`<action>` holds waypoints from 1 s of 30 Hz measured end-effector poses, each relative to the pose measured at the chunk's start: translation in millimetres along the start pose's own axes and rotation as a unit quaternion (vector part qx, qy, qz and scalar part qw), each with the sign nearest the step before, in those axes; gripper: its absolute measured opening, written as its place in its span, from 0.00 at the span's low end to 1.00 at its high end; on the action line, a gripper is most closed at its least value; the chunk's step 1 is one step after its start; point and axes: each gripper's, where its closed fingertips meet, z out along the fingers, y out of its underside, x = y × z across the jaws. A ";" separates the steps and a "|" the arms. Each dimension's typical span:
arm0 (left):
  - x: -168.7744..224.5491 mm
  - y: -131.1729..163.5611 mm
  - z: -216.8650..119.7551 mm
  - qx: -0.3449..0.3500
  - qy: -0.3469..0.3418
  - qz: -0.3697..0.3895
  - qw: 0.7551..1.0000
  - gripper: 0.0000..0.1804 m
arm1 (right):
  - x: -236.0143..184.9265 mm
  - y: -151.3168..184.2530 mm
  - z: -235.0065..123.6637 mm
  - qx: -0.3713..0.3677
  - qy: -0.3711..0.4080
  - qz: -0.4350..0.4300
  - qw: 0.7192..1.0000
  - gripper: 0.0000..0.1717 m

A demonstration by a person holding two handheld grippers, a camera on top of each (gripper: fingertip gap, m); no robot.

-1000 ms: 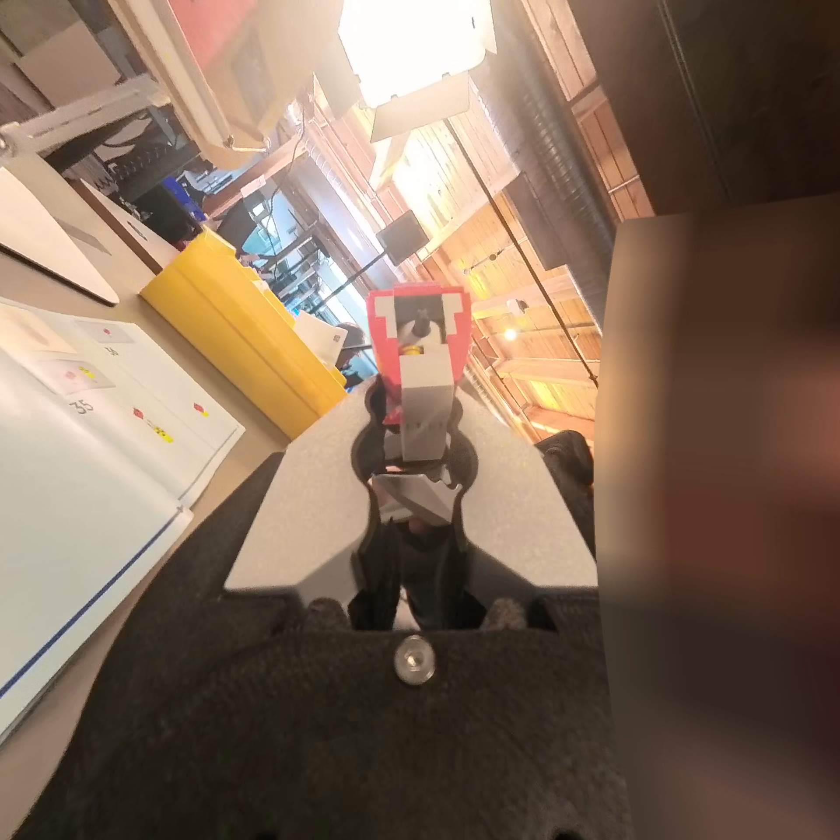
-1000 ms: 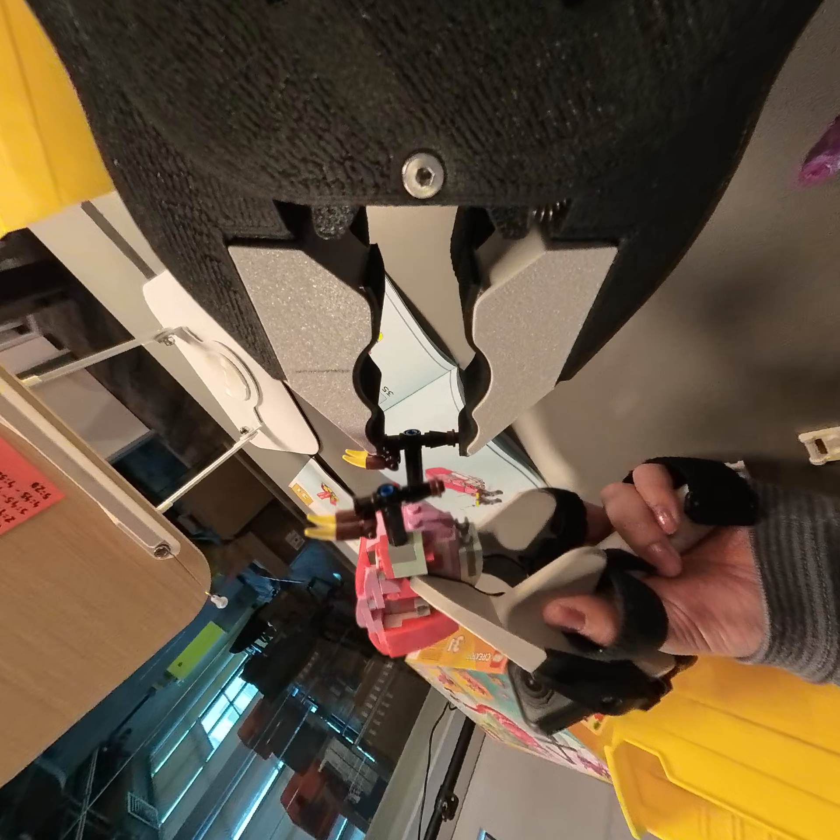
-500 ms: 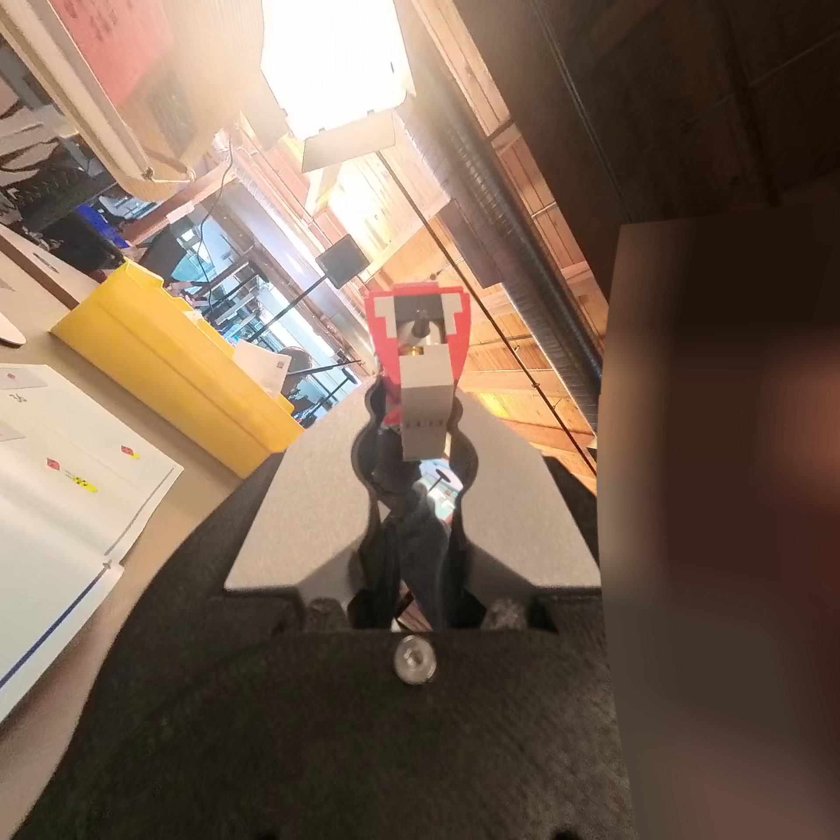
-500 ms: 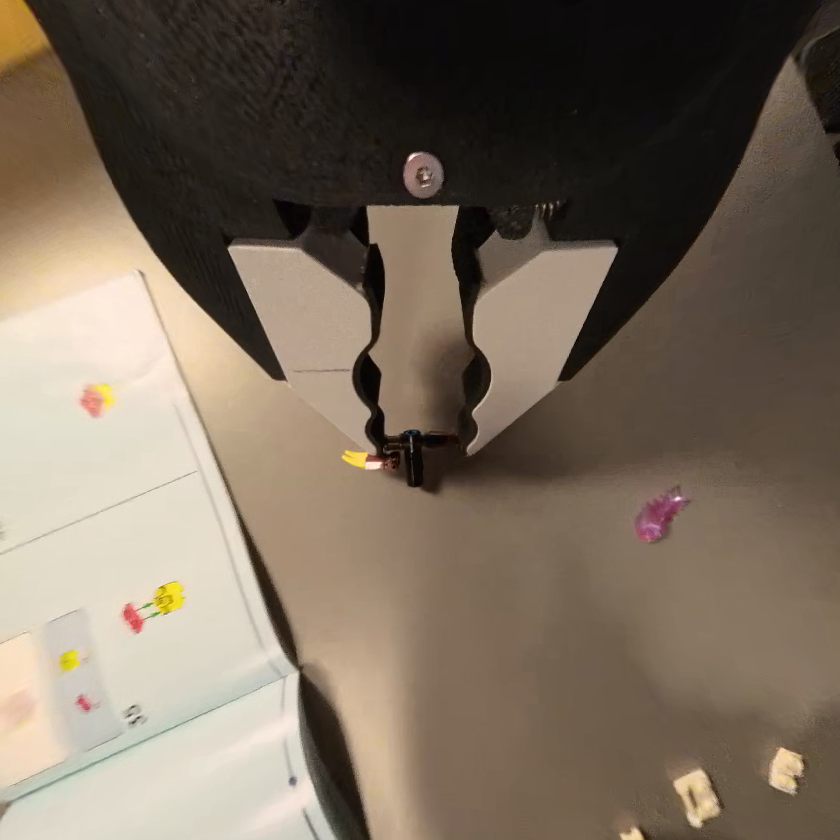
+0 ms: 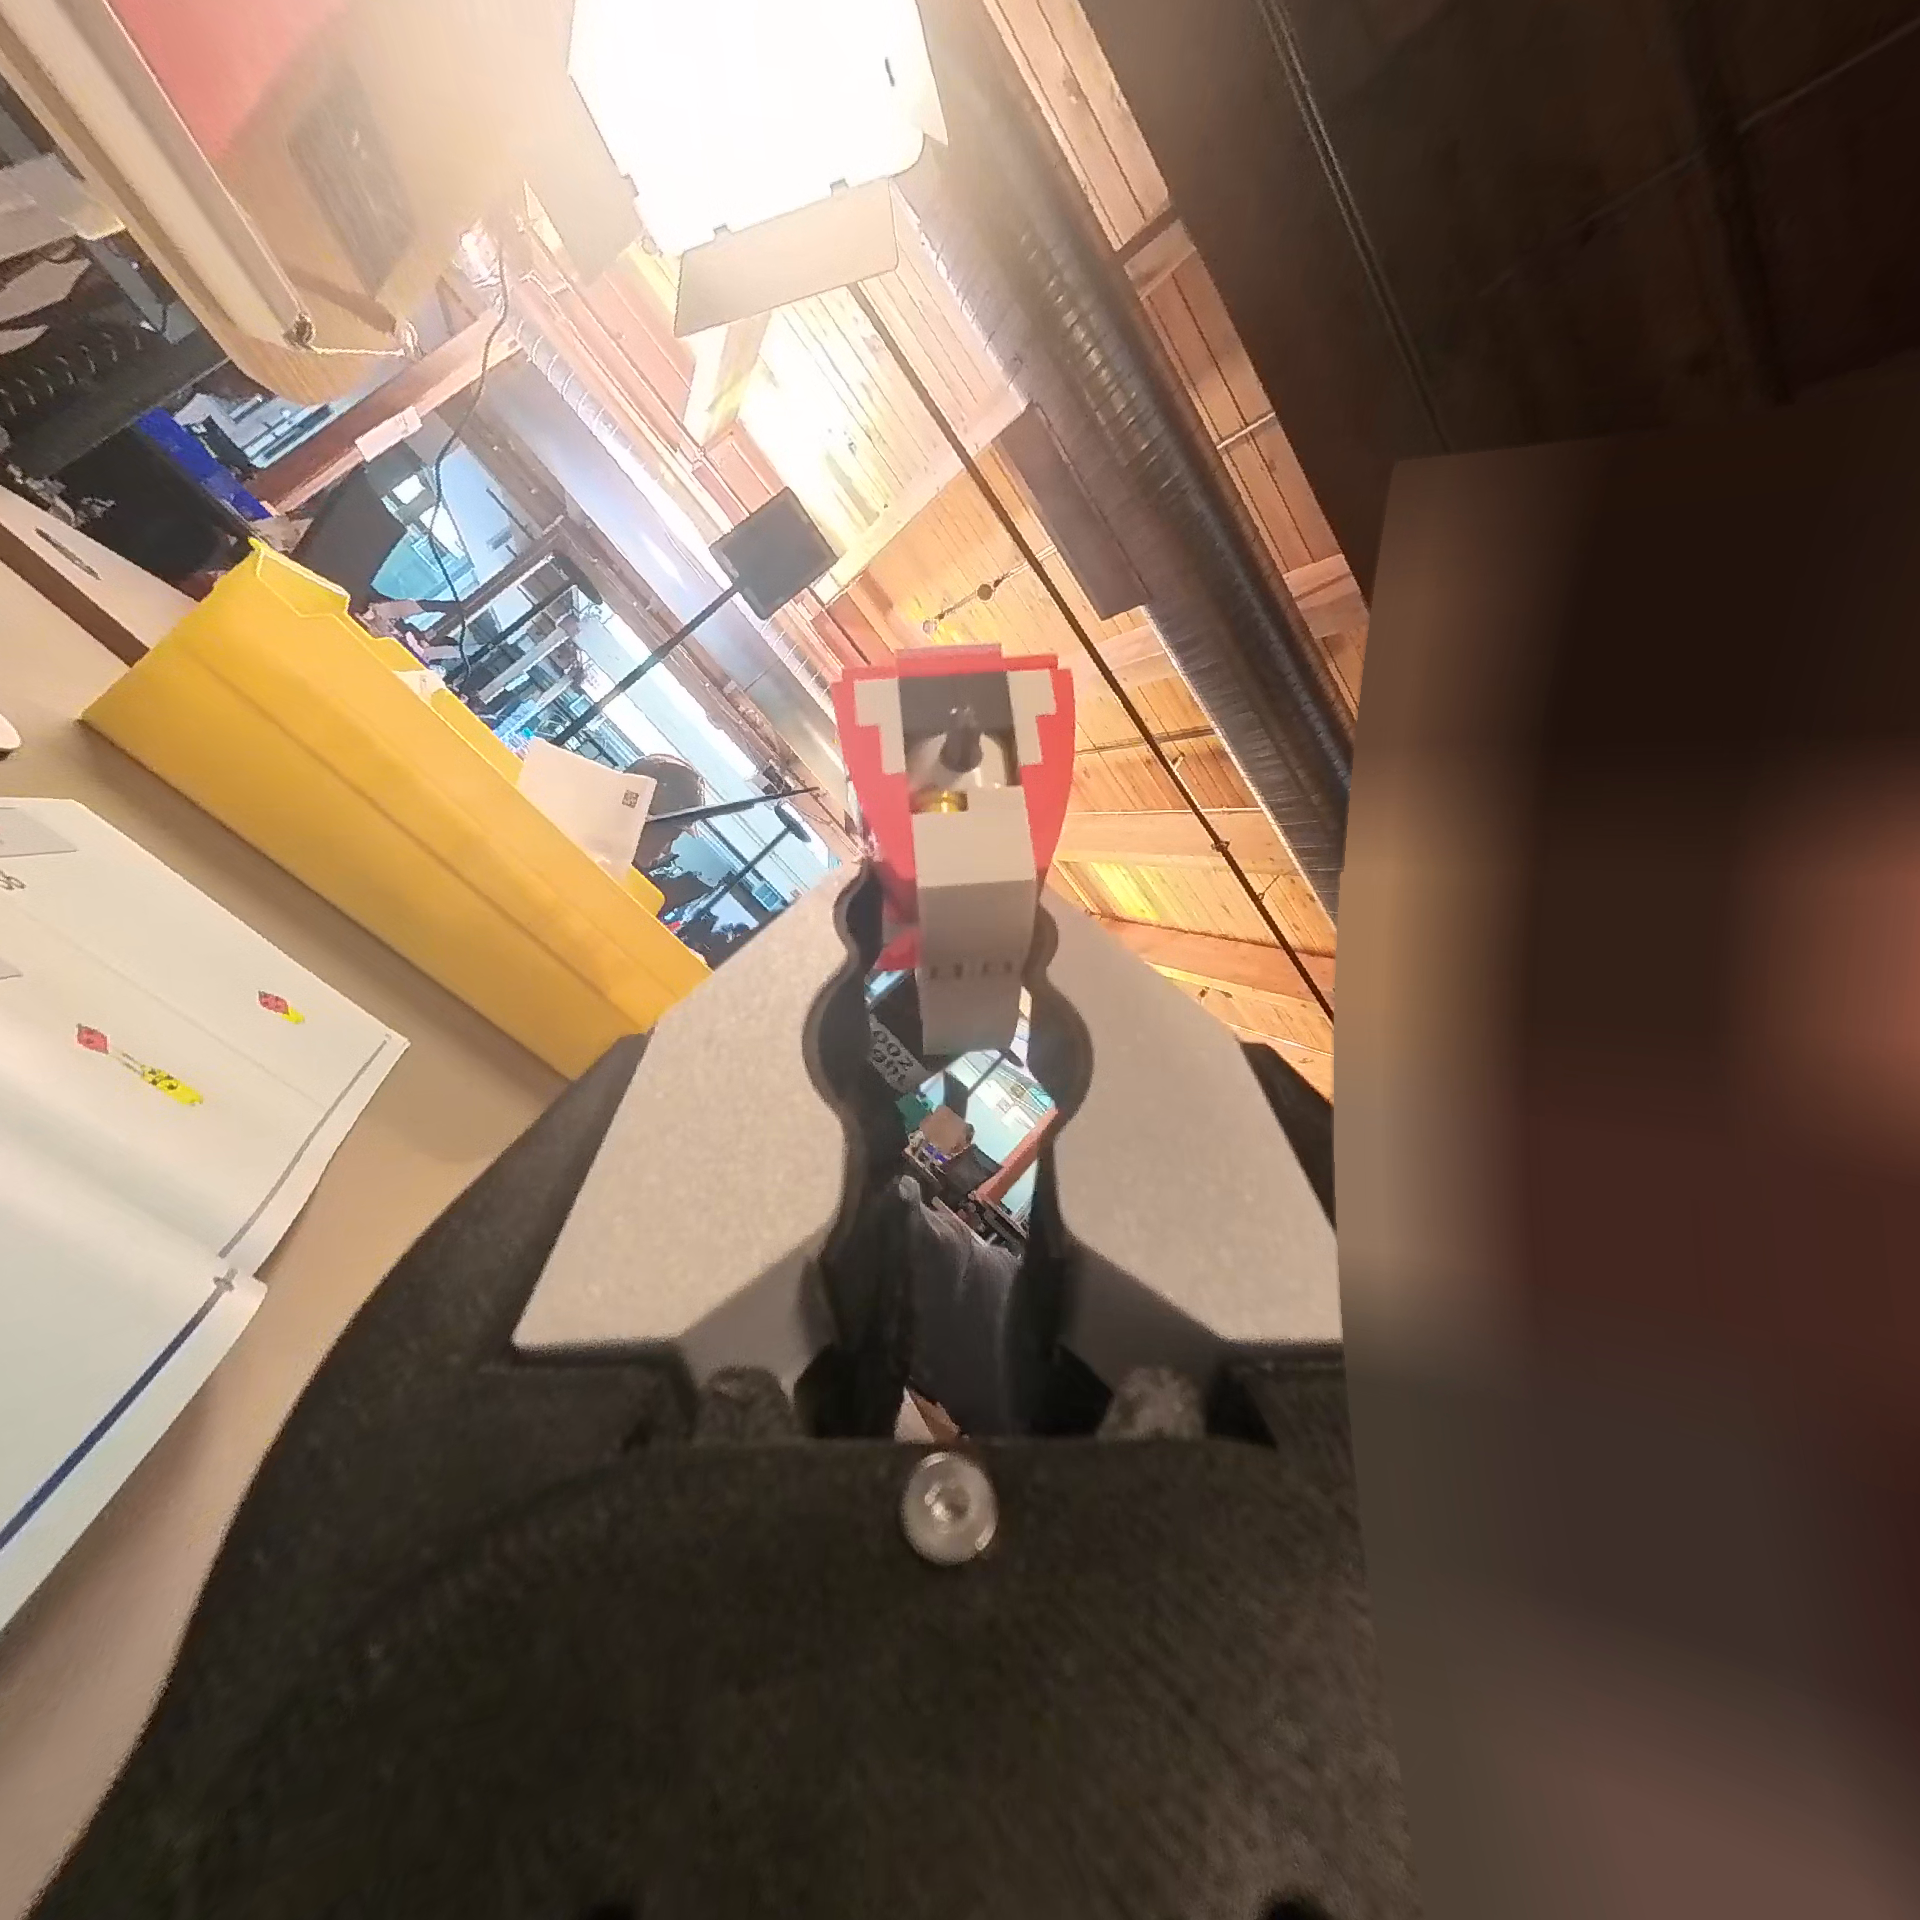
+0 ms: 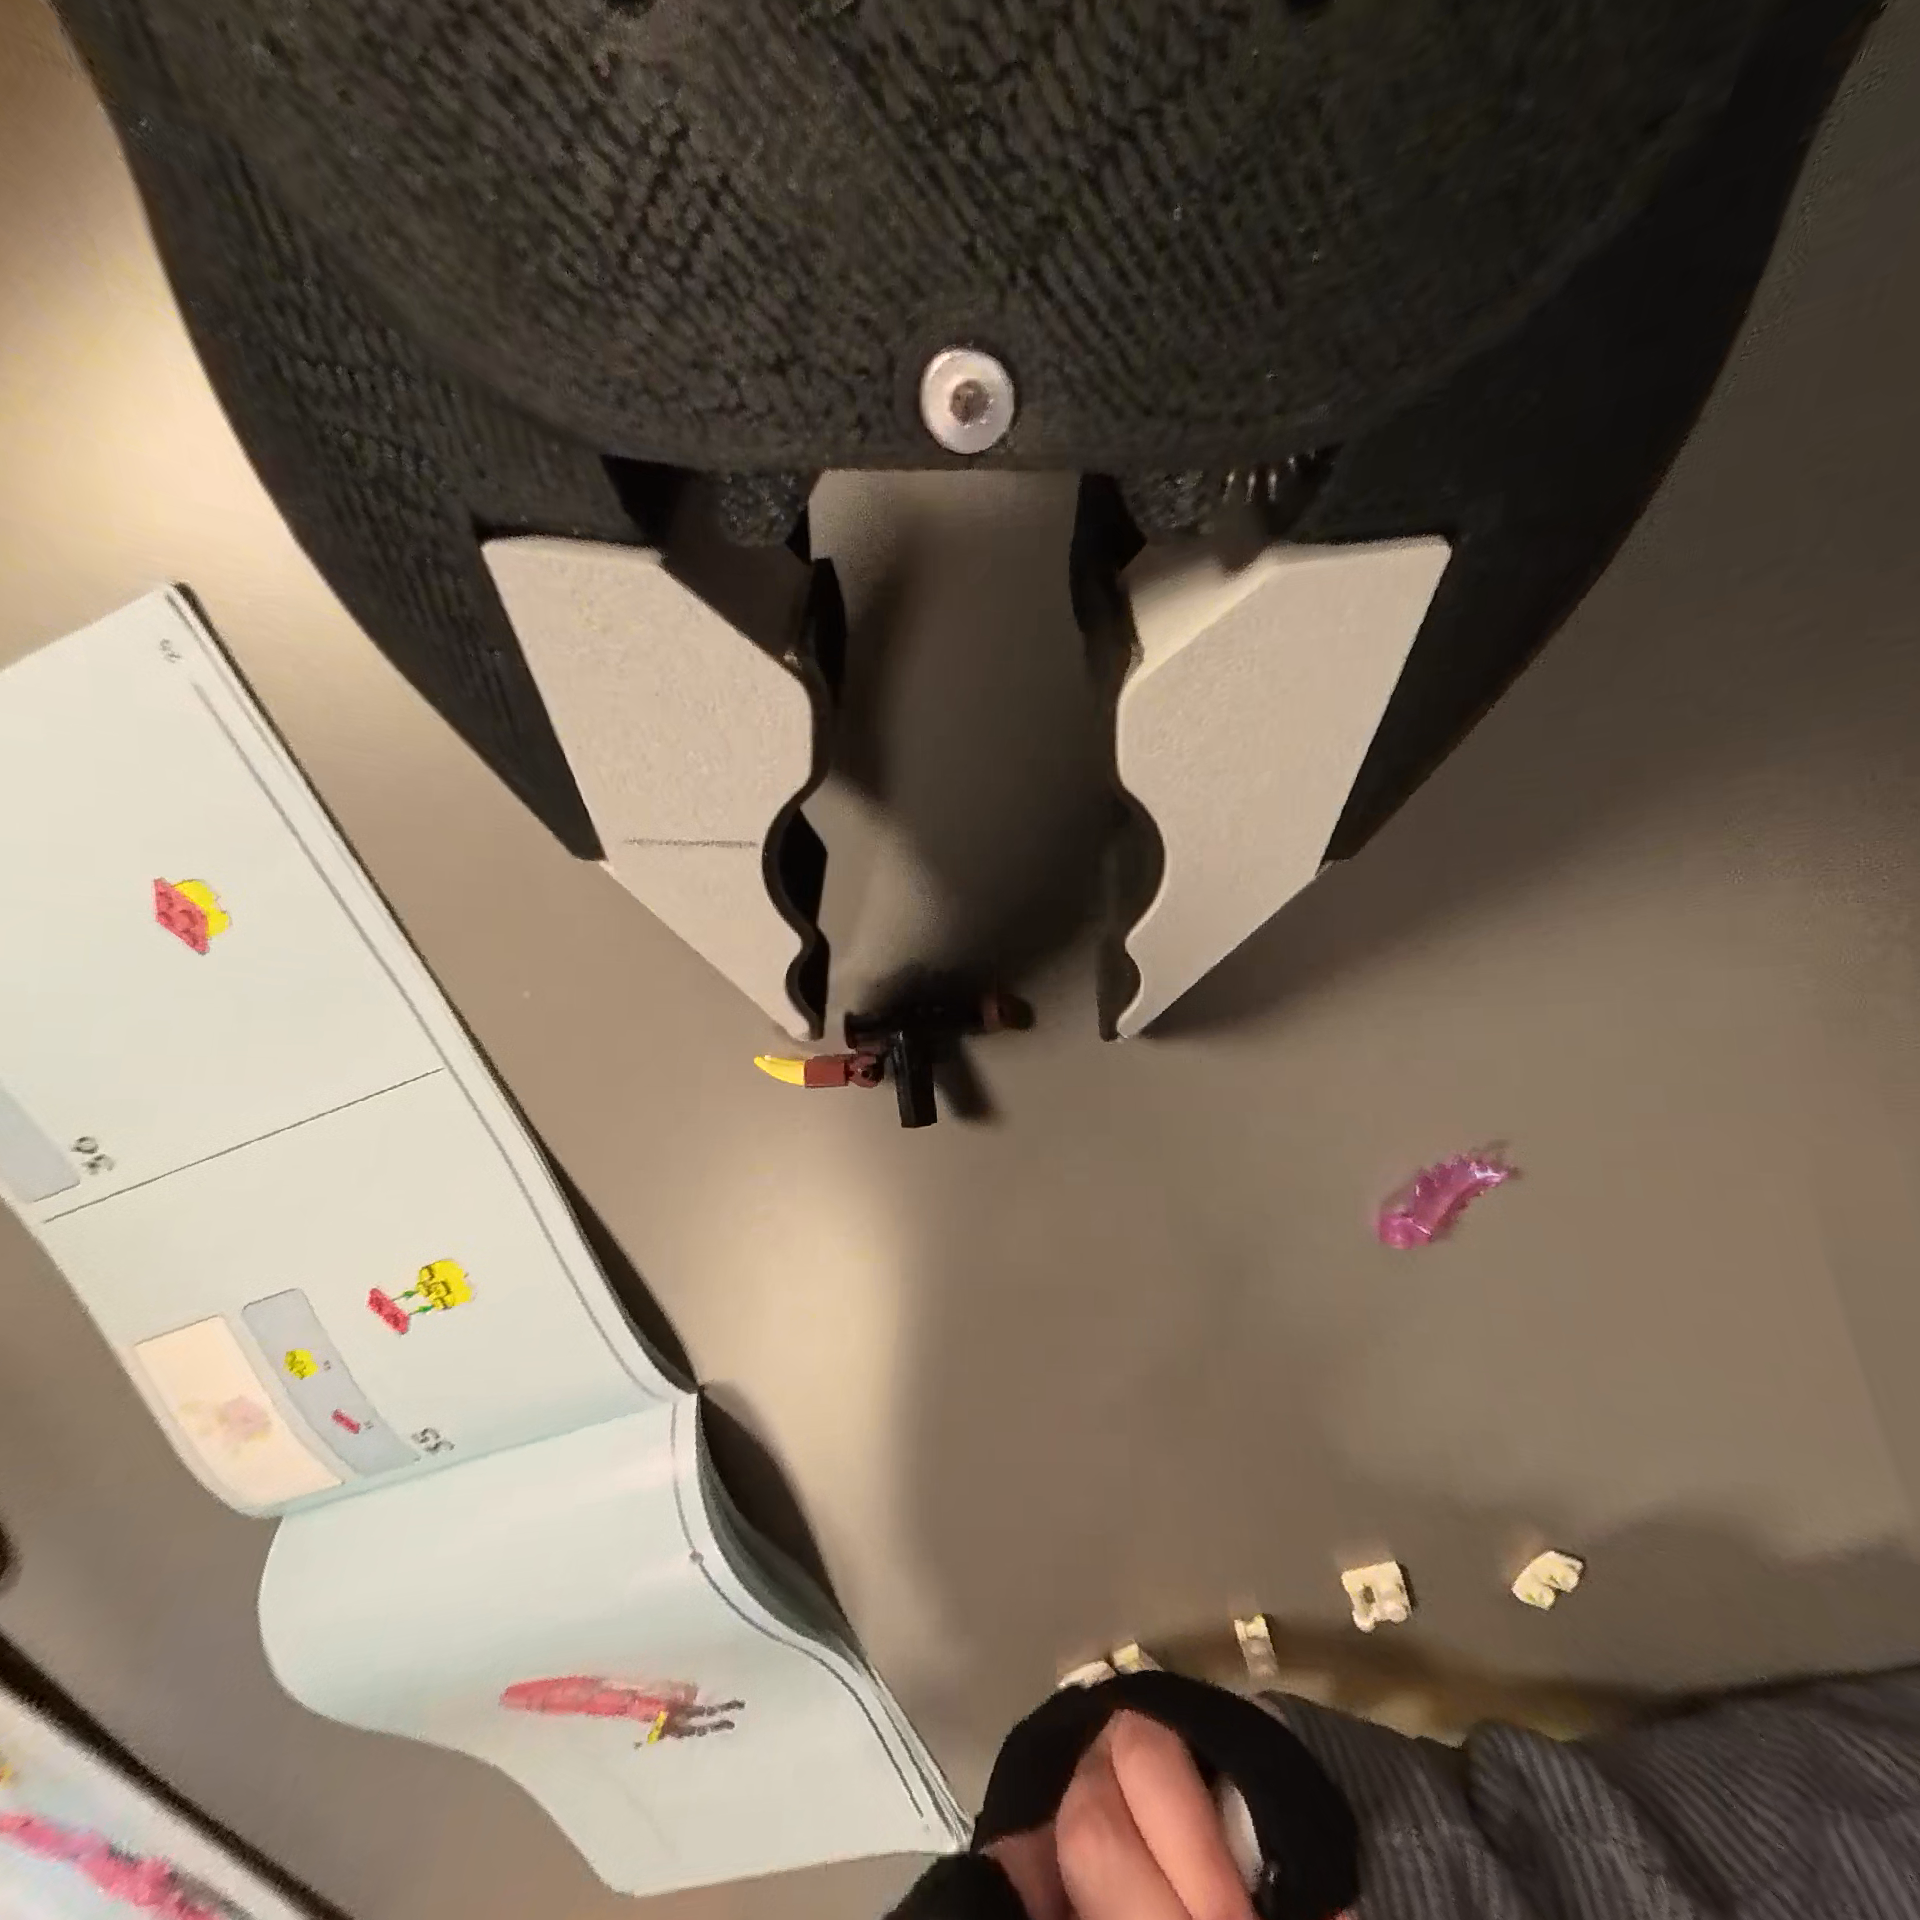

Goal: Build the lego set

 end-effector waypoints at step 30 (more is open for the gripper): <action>-39.5 51.2 10.5 -0.172 -0.165 0.119 0.964 0.13 | 16.2 -26.8 -6.9 -0.008 0.061 0.024 0.998 0.17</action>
